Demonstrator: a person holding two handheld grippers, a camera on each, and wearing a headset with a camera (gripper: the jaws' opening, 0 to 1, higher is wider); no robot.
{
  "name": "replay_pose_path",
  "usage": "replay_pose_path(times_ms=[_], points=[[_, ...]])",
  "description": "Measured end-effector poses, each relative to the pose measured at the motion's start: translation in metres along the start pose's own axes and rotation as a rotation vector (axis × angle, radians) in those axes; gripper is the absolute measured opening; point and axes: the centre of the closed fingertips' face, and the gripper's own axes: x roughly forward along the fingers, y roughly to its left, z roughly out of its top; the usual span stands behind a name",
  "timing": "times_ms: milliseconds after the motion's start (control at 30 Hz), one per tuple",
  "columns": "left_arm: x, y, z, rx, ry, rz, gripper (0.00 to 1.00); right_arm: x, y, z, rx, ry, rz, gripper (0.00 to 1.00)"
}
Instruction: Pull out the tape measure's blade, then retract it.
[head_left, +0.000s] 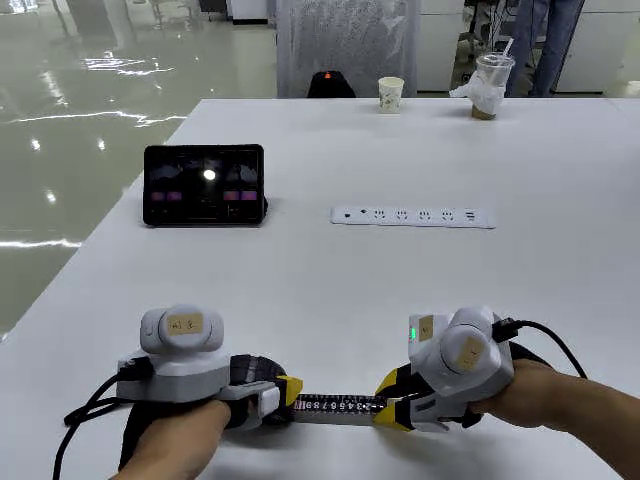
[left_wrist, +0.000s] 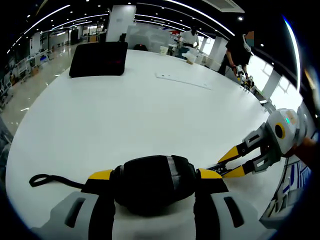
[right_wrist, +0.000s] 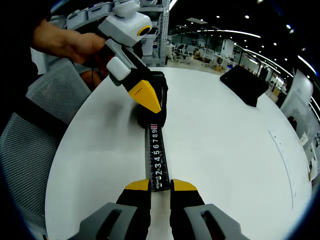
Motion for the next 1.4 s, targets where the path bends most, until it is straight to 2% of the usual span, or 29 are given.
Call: replay_pose_path(times_ms=[1400], points=[[-0.002,0.000,-0.001,-0.018,0.011,-0.025,0.59,0.042,0.005,0.049,-0.012,-0.056,0.028,0.11]])
